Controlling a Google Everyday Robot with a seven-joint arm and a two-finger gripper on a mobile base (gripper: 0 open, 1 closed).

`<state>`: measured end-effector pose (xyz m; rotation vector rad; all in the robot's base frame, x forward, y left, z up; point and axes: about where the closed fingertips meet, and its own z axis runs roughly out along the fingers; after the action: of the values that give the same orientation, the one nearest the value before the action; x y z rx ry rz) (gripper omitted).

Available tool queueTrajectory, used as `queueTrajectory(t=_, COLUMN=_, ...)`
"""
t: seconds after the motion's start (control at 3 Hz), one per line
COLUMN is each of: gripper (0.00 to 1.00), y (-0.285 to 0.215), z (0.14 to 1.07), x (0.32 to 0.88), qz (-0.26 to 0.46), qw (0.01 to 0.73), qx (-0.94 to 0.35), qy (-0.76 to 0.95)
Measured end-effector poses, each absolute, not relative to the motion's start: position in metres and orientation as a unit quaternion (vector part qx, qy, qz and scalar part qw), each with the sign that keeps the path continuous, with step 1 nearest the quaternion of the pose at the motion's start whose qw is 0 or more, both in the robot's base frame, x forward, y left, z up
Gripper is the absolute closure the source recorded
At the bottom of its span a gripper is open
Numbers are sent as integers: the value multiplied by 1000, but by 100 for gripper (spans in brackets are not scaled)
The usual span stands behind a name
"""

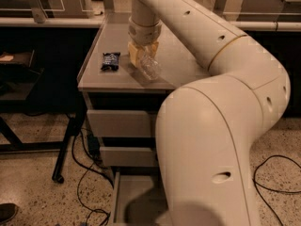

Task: Place water bottle into bottom drawer

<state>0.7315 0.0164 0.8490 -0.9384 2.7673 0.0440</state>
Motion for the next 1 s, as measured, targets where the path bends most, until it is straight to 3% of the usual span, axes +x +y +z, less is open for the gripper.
queueTrajectory(t=1.0, gripper=100, y=-7, z=885, x=705, qz=12, qw=204, qx=-289, qy=935)
